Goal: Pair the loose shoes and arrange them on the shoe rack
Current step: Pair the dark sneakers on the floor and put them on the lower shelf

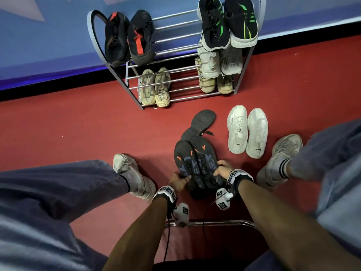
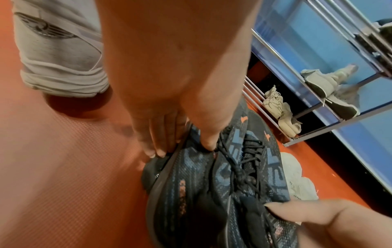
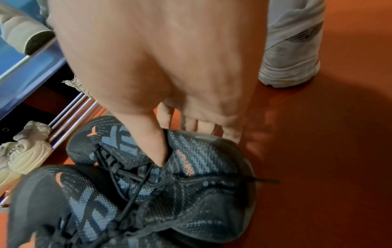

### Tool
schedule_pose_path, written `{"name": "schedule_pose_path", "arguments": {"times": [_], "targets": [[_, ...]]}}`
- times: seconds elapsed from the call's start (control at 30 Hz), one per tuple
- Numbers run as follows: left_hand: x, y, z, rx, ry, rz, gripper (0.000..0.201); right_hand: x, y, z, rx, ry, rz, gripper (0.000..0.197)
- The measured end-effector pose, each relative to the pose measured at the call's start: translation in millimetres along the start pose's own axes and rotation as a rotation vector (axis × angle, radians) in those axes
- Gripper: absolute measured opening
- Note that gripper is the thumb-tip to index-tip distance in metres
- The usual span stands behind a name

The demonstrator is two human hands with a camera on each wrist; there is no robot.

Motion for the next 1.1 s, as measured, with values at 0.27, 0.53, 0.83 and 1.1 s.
{"name": "schedule_pose_path", "arguments": {"times": [0.27,0.53,0.83,1.1], "targets": [[35.3,-9.2,0.4,-0.253,-0.025,-0.148,0.046,12.1,1.4,3.9,0.266,-0.005,0.006,0.066],[-6.4,-14.3,-64.4,-0.376,0.045,0.012,0.061,21.3,12.1,8.6,0.46,0.009,-0.048,0.03],[27.0,7.7,10.7,-0.034,-0.055,-0.056,0.035,4.0,35.2,2.1,0.26,0.008,-0.072,0.039],[14.2,-13.7,-20.2,-0.231,-0.15,-0.04,0.031,23.9,37.7,-11.1,0.359,0.081,-0.091,0.039]]}}
Point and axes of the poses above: each hand's wrist, its own x-axis towards the middle knuckle, its own y-axis out of the palm, z = x × y, the point moved 3 cm from there along x, towards the middle knuckle, and after that the axes turned 4 degrees about x, right-handed, at the moved point
